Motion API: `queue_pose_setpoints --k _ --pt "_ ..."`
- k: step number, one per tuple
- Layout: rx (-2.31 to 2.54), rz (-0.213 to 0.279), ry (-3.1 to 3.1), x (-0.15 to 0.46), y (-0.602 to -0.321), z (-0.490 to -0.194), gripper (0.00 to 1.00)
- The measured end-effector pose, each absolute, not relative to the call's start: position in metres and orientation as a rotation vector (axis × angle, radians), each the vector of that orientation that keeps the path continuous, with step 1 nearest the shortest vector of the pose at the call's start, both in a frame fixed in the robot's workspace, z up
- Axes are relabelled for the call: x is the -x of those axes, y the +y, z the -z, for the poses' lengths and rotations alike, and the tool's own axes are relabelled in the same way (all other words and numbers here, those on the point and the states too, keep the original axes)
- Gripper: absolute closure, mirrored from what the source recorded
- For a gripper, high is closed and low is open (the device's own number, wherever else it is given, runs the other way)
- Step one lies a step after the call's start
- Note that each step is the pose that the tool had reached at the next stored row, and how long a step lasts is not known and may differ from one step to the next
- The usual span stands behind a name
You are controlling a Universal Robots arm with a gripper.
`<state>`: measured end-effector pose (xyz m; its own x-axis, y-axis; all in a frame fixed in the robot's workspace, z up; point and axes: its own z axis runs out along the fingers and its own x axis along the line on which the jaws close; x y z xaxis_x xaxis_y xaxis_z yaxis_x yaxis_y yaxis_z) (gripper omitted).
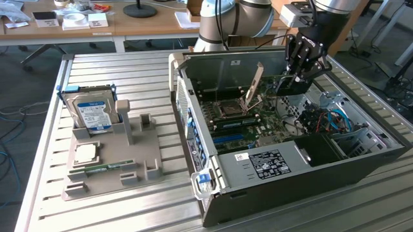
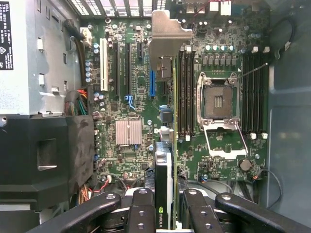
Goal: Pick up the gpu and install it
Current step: 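Insert the gpu into the slot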
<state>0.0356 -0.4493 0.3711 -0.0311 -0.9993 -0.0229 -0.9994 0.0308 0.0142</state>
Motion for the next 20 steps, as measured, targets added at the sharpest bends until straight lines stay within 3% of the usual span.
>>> queue_pose_setpoints --k 20 --pt "2.181 -0.039 2.25 -0.0281 -0.4488 -0.3698 0.73"
